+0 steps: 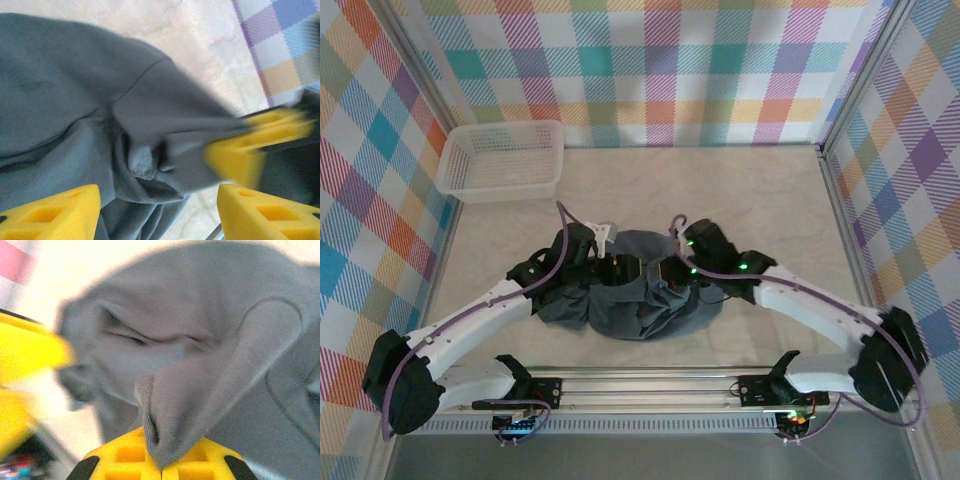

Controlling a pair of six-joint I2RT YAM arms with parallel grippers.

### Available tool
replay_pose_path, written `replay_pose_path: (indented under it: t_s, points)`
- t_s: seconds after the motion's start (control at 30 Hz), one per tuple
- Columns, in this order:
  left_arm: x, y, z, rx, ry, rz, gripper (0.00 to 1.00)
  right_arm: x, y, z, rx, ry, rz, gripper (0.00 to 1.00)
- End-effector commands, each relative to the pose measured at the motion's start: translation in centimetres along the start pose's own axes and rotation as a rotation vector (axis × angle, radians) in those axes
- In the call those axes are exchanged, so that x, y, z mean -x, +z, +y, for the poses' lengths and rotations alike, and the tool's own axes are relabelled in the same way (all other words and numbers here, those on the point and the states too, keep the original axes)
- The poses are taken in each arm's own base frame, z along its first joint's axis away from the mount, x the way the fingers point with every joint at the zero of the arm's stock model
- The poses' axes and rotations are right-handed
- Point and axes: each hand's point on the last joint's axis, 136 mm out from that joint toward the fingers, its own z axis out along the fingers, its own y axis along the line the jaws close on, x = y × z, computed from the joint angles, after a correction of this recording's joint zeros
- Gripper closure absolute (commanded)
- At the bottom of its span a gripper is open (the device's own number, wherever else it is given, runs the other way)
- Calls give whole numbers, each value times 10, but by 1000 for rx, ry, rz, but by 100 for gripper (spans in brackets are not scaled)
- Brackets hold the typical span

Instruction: Fold the inside-out t-shirt

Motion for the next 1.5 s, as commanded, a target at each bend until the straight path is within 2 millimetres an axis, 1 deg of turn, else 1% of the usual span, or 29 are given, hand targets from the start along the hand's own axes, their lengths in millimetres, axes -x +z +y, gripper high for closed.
replay_pose_path:
  t_s: [0.0,0.07,0.1,0.2,0.3,0.33,0.37,0.43,0.53,0.57,0.63,0.7,0.8,0.93,1.0,1.03,1.1,1.17,1.2,1.23,1.27,1.3,1.37,1.43,1.47]
  points:
    - [5,3,-31,-161,97,-2,35,22,-43,57,405,51,-14,100]
    - [8,5,-48,-248,126,8,34,28,-51,54,465,95,-10,100]
    - [8,7,-52,-269,135,15,33,30,-53,54,481,106,-4,100]
    - [9,19,-52,-275,159,42,31,34,-58,61,541,114,13,100]
    - [11,34,-34,-184,180,44,29,37,-63,72,595,113,39,100]
    - [14,38,-26,-134,179,34,29,38,-64,73,601,116,46,100]
    - [20,38,-21,-112,180,13,30,38,-65,74,602,116,50,100]
    - [31,36,-16,-81,167,-32,30,37,-65,73,593,118,54,100]
    - [44,24,-13,-51,166,-93,34,33,-65,69,565,121,60,100]
    - [47,20,-13,-54,168,-110,37,32,-65,67,553,124,58,100]
    - [50,9,-22,-116,181,-126,47,31,-65,64,544,129,53,100]
    - [44,1,-37,-196,207,-99,54,32,-65,61,537,138,49,100]
    - [36,-4,-49,-262,230,-52,67,33,-64,61,541,143,55,100]
    - [33,0,-52,-289,223,-31,90,35,-62,63,565,149,62,100]
    - [34,5,-51,-290,208,-28,99,35,-63,66,578,152,64,100]
    - [36,6,-51,-288,204,-32,100,36,-65,65,575,152,54,100]
    - [36,8,-50,-285,194,-33,100,39,-66,61,558,165,30,100]
    - [36,7,-53,-303,195,-29,100,43,-69,53,549,190,5,100]
    - [34,6,-57,-326,198,-21,90,44,-70,50,548,203,-4,100]
    - [32,5,-60,-348,201,-8,76,45,-70,48,548,210,-10,100]
    - [29,6,-62,-363,201,9,58,45,-70,47,547,211,-11,100]
    - [26,9,-58,-348,195,25,50,45,-71,48,553,209,-9,100]
    - [22,15,-47,-300,182,43,46,46,-72,51,574,202,-2,100]
    - [23,22,-35,-241,164,43,46,47,-72,53,587,201,2,100]
    - [25,25,-35,-242,163,36,46,46,-73,55,597,197,7,100]
